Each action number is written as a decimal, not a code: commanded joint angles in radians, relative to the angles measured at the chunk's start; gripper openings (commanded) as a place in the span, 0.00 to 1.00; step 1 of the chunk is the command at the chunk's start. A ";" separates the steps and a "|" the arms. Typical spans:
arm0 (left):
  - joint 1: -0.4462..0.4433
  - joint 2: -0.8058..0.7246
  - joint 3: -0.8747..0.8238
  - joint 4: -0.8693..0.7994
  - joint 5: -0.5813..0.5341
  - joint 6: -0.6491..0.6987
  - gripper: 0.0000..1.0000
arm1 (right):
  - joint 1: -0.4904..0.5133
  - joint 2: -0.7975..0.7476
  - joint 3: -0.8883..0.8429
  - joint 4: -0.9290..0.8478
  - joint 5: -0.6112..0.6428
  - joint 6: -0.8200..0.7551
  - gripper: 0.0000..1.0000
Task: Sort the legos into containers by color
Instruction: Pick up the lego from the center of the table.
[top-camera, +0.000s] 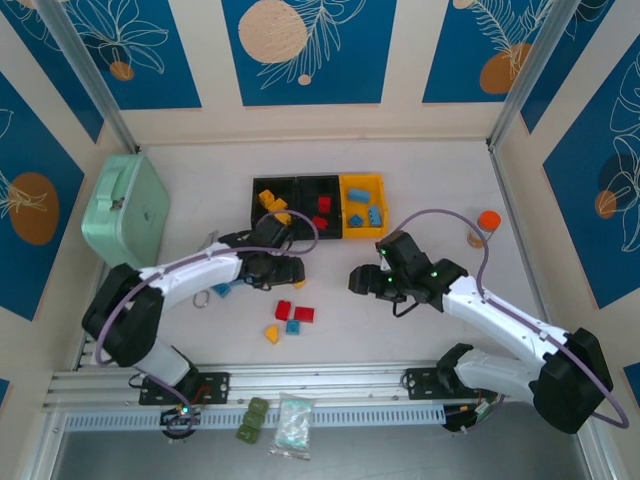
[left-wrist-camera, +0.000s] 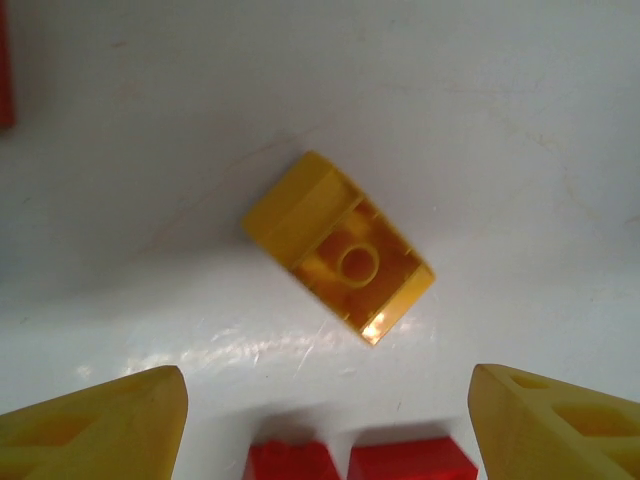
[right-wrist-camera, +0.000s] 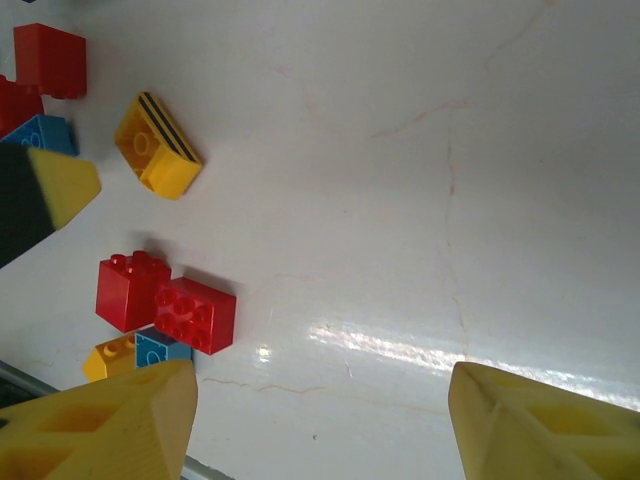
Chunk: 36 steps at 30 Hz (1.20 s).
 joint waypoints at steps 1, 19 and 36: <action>-0.021 0.073 0.072 -0.041 -0.043 -0.010 0.75 | -0.007 -0.049 -0.034 -0.008 0.010 0.048 0.67; -0.059 0.257 0.224 -0.084 -0.083 0.021 0.37 | -0.040 -0.128 -0.093 -0.023 -0.001 0.071 0.67; 0.073 0.165 0.482 -0.255 -0.161 0.243 0.35 | 0.028 -0.124 -0.081 0.056 -0.040 0.057 0.66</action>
